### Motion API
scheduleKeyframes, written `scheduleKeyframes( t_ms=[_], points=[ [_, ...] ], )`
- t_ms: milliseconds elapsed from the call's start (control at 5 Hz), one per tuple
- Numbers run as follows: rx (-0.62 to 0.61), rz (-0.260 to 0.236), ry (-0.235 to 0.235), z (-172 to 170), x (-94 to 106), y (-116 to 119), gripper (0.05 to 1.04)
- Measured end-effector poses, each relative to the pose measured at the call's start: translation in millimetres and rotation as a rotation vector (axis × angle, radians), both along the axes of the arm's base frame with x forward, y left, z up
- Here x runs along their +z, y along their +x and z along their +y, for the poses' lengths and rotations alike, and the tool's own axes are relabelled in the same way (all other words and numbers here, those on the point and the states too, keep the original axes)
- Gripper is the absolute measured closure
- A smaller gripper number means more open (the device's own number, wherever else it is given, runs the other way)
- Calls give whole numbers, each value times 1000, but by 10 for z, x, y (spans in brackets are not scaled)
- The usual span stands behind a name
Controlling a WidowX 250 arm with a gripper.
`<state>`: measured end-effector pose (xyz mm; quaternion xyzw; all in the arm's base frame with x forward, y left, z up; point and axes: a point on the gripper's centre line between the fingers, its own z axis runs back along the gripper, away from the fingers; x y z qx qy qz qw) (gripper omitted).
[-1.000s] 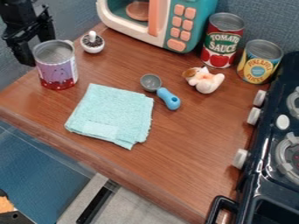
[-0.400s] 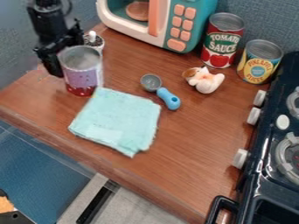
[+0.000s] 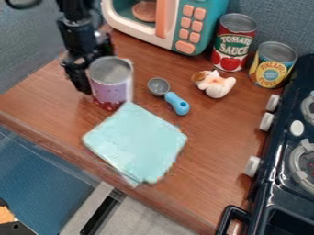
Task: Pickup the purple can and put it on the top of the blue clothing
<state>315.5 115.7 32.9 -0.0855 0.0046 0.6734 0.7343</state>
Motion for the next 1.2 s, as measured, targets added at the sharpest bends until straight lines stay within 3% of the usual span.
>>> scheduleKeyframes(
  t_ms=[400, 800, 1200],
  points=[
    [-130, -28, -55, -564, 4, 167, 83],
    [-225, -43, -70, -970, -13, 342, 84],
    [-304, -47, -57, -1253, -45, 518, 82]
  ],
)
